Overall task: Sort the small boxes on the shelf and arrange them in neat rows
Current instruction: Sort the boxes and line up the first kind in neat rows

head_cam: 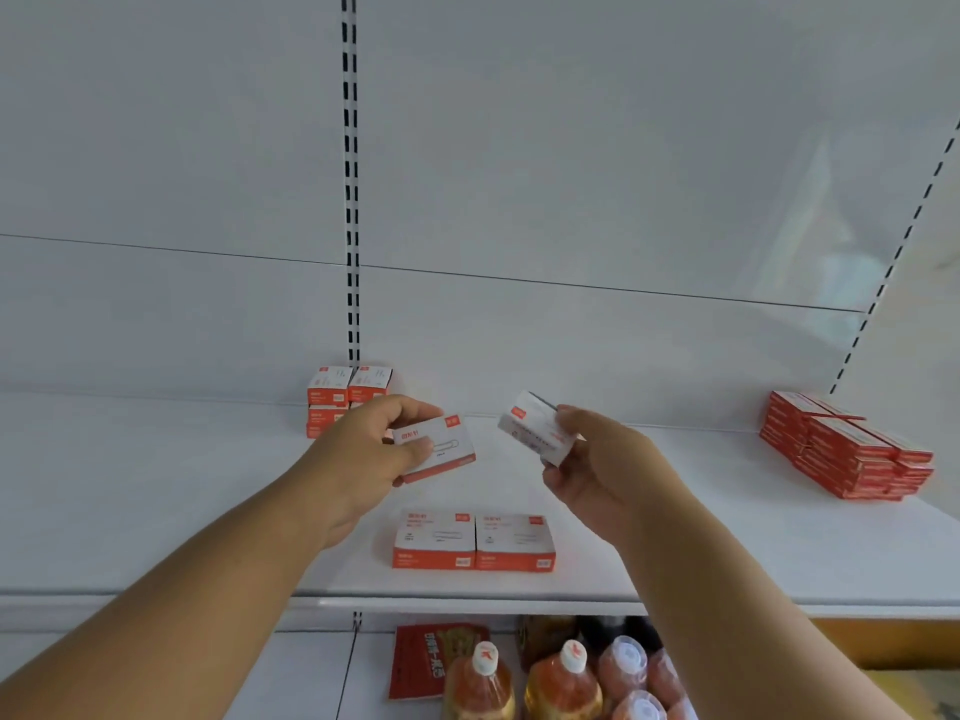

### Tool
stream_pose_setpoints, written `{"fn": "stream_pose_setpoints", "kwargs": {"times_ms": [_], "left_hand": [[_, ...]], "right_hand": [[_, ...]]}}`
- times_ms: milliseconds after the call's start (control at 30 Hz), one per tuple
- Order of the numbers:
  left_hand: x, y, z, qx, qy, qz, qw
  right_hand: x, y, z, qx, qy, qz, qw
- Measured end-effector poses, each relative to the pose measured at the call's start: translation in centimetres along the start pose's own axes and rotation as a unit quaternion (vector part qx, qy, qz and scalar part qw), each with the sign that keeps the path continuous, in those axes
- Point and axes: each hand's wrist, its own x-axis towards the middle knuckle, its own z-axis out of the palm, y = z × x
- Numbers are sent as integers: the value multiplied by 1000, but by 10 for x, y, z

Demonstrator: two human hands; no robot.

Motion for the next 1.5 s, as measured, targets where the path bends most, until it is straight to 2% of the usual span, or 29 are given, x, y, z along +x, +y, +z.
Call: {"fn": "stream_pose_setpoints", "kwargs": {"times_ms": [100, 167, 300, 367, 400, 433, 533, 633, 733, 767, 900, 933, 1000, 1067, 1267, 1500], "left_hand": [[-2, 2, 0, 5, 4, -14, 1000], [-3, 3, 0, 14, 5, -24, 1000], [-1, 0, -1, 37, -2, -36, 999], [1, -2, -1, 47, -4, -44, 998], [2, -4, -2, 57, -5, -47, 997], [2, -5, -1, 72, -8, -48, 996], [4, -9, 2, 109, -30, -51, 992], [5, -14, 3, 161, -47, -38, 985], [5, -15, 1, 221, -66, -23, 973], [5, -14, 1, 230, -70, -18, 971], [-7, -6, 3, 299, -120, 40, 946], [-11, -7, 4, 324, -149, 57, 933], [-20, -9, 5, 401, -197, 90, 890], [-23, -13, 5, 450, -205, 121, 861], [-19, -19, 10, 439, -198, 157, 862], [-19, -18, 17, 482, -203, 151, 839]], "right_hand": [[-1, -3, 4, 93, -54, 37, 994], [-2, -4, 4, 111, -92, 42, 989], [-3, -1, 5, 11, -113, 17, 993], [1, 3, 5, -64, -67, -12, 996], [4, 5, 5, -140, -27, -35, 989], [7, 9, 4, -235, 19, -62, 970], [11, 18, 1, -481, 95, -96, 866], [4, 19, -4, -623, 82, -93, 773], [-3, 16, -9, -707, 60, -98, 698], [-6, 15, -9, -721, 52, -104, 683], [-11, 19, -11, -682, -49, -156, 713], [-13, 20, -12, -686, -80, -156, 706], [-16, 21, -13, -713, -132, -164, 668], [-17, 20, -16, -726, -159, -169, 647], [-16, 19, -13, -729, -154, -176, 643], [-16, 21, -14, -725, -145, -182, 648]]}}
